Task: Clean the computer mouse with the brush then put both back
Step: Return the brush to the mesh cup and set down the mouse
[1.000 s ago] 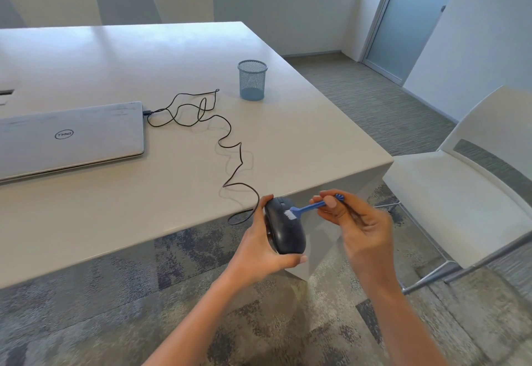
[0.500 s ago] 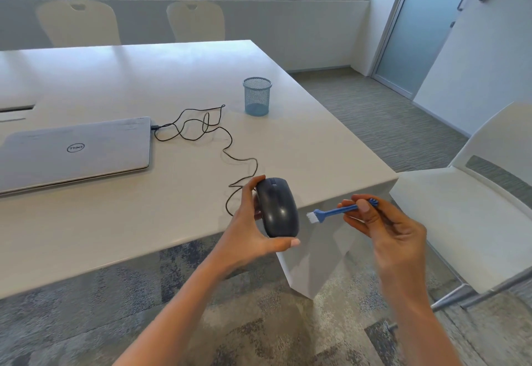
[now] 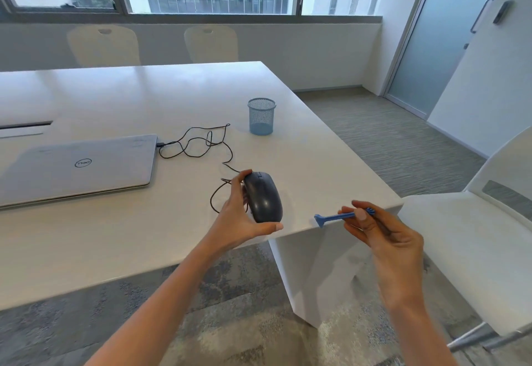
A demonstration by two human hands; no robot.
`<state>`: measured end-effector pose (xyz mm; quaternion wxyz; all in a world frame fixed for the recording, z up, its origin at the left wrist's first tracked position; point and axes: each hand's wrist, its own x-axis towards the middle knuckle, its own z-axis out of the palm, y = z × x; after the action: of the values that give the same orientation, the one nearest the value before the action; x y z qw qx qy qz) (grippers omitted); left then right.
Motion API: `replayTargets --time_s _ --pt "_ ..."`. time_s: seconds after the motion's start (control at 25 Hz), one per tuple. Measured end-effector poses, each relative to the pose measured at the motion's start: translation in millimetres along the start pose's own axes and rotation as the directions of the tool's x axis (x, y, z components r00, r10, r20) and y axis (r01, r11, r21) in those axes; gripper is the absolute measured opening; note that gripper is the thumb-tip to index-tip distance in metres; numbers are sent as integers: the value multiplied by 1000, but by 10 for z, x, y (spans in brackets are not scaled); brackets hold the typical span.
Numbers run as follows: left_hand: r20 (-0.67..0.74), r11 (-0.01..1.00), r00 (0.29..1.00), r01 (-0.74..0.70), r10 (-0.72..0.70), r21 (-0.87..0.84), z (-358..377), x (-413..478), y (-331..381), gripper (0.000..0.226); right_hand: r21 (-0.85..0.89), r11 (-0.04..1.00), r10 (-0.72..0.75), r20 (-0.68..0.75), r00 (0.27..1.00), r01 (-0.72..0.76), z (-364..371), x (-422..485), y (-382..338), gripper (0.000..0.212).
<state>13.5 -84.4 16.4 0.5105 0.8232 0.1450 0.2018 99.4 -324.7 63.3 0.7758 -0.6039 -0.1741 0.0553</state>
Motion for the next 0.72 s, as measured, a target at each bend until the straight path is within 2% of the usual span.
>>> replayTargets --time_s 0.36,0.72 --pt "-17 999 1000 14 -13 46 -116 410 -246 115 44 999 -1 17 1000 1 423 692 187 13" --pt "-21 998 999 35 -34 49 -555 1136 -536 113 -7 999 -49 6 999 49 1129 1691 468 17"
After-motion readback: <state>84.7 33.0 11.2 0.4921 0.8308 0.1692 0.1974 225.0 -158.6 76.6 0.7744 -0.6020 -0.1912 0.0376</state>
